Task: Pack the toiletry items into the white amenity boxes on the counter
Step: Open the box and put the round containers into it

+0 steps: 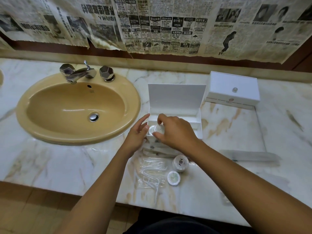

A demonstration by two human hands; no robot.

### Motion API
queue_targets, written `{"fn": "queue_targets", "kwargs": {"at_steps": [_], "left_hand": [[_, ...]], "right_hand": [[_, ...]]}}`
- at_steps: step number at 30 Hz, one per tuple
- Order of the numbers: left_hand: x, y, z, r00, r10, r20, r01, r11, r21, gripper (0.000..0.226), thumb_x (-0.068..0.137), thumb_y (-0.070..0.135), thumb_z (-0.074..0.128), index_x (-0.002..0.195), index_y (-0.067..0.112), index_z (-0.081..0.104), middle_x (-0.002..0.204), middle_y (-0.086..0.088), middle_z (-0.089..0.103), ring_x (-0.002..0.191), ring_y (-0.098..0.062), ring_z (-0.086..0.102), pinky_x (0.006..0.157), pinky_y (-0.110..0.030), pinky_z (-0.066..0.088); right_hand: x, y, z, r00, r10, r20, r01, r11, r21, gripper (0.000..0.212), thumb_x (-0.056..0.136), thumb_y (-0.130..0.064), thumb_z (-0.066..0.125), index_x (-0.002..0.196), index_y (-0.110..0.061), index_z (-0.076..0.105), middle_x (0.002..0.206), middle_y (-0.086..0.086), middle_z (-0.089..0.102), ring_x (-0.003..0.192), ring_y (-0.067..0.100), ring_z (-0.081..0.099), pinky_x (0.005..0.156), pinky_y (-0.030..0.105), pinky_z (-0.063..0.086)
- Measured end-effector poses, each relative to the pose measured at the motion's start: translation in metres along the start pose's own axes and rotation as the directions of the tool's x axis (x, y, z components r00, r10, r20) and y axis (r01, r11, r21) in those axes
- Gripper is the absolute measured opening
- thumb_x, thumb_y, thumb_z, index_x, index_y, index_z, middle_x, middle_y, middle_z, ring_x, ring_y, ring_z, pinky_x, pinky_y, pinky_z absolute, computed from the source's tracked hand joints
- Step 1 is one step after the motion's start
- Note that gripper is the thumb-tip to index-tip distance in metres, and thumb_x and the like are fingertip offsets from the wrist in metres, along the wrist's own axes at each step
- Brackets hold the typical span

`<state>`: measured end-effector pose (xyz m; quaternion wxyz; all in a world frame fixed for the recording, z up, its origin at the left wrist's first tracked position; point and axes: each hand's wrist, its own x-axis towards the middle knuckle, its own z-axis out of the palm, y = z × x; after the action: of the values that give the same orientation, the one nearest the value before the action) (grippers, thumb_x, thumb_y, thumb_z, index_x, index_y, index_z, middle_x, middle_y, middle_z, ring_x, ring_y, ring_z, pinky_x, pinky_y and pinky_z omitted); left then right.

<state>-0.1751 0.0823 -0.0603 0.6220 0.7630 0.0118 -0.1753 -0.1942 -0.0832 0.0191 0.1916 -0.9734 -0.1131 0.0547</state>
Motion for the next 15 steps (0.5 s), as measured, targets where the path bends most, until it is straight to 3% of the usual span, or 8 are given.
{"fn": "queue_targets", "kwargs": {"at_steps": [3, 5, 8, 11, 15], "left_hand": [[0.001, -0.001, 0.0, 1.0, 0.002, -0.005, -0.002, 1.0, -0.003, 0.042, 0.103, 0.025, 0.048, 0.143, 0.036, 0.045, 0.095, 0.0, 0.053, 0.091, -0.01, 0.053, 0.067, -0.012, 0.046], [0.002, -0.002, 0.0, 1.0, 0.006, -0.003, -0.006, 1.0, -0.001, 0.042, 0.103, 0.025, 0.048, 0.143, 0.036, 0.045, 0.088, -0.003, 0.047, 0.084, -0.011, 0.052, 0.066, -0.014, 0.046], [0.003, -0.003, 0.0, 1.0, 0.017, -0.003, -0.017, 1.0, -0.01, 0.04, 0.103, 0.023, 0.048, 0.141, 0.037, 0.047, 0.087, 0.001, 0.052, 0.08, -0.007, 0.055, 0.065, -0.018, 0.048], [0.002, 0.0, 0.0, 1.0, 0.008, -0.006, -0.008, 1.0, -0.016, 0.04, 0.103, 0.023, 0.048, 0.142, 0.036, 0.046, 0.103, 0.004, 0.062, 0.085, 0.006, 0.061, 0.071, -0.016, 0.05], [-0.002, 0.004, -0.001, 1.0, 0.007, 0.004, -0.007, 1.0, -0.014, 0.041, 0.104, 0.021, 0.046, 0.142, 0.034, 0.044, 0.119, 0.021, 0.053, 0.093, 0.027, 0.053, 0.078, -0.011, 0.05]], "right_hand": [[0.018, 0.001, 0.007, 0.998, 0.062, 0.004, -0.062, 0.997, -0.048, 0.034, 0.087, -0.045, 0.059, 0.103, -0.016, 0.05, 0.088, 0.002, 0.062, 0.083, 0.025, 0.059, 0.063, 0.03, 0.037], [0.026, 0.0, 0.013, 0.997, 0.073, 0.021, -0.071, 0.995, -0.071, 0.034, 0.087, -0.044, 0.058, 0.105, -0.015, 0.051, 0.092, 0.004, 0.062, 0.086, 0.026, 0.059, 0.065, 0.03, 0.037], [0.033, -0.001, 0.023, 0.996, 0.075, 0.038, -0.071, 0.993, -0.093, 0.036, 0.088, -0.043, 0.057, 0.11, -0.014, 0.052, 0.098, 0.006, 0.063, 0.09, 0.028, 0.06, 0.067, 0.031, 0.037], [0.037, -0.001, 0.031, 0.996, 0.076, 0.049, -0.071, 0.992, -0.101, 0.037, 0.089, -0.045, 0.055, 0.111, -0.015, 0.051, 0.1, 0.006, 0.064, 0.092, 0.027, 0.06, 0.068, 0.031, 0.037], [0.036, 0.001, 0.034, 0.996, 0.074, 0.042, -0.068, 0.99, -0.127, 0.041, 0.09, -0.05, 0.052, 0.113, -0.015, 0.052, 0.1, 0.006, 0.064, 0.092, 0.026, 0.061, 0.068, 0.03, 0.037]]}}
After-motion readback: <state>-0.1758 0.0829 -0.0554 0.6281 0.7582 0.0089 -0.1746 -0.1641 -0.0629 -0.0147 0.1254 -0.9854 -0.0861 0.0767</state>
